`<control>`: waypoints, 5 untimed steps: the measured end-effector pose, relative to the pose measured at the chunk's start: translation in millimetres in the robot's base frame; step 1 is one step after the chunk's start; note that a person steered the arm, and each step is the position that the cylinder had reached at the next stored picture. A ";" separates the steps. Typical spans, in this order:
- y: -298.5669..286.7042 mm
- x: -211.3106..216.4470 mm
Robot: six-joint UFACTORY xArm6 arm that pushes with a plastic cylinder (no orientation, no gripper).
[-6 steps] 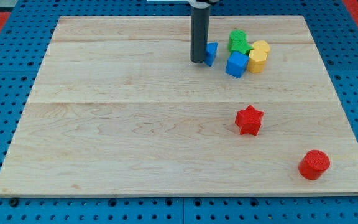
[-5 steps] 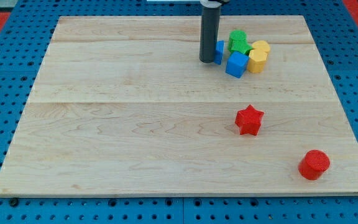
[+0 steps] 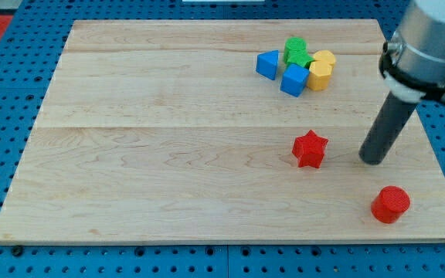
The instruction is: Move the red star to the center
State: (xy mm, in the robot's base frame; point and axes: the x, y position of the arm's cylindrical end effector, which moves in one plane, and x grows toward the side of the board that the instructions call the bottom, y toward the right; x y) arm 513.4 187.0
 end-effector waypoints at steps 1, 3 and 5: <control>-67.6 -30.3; -118.7 -9.5; -200.1 -84.9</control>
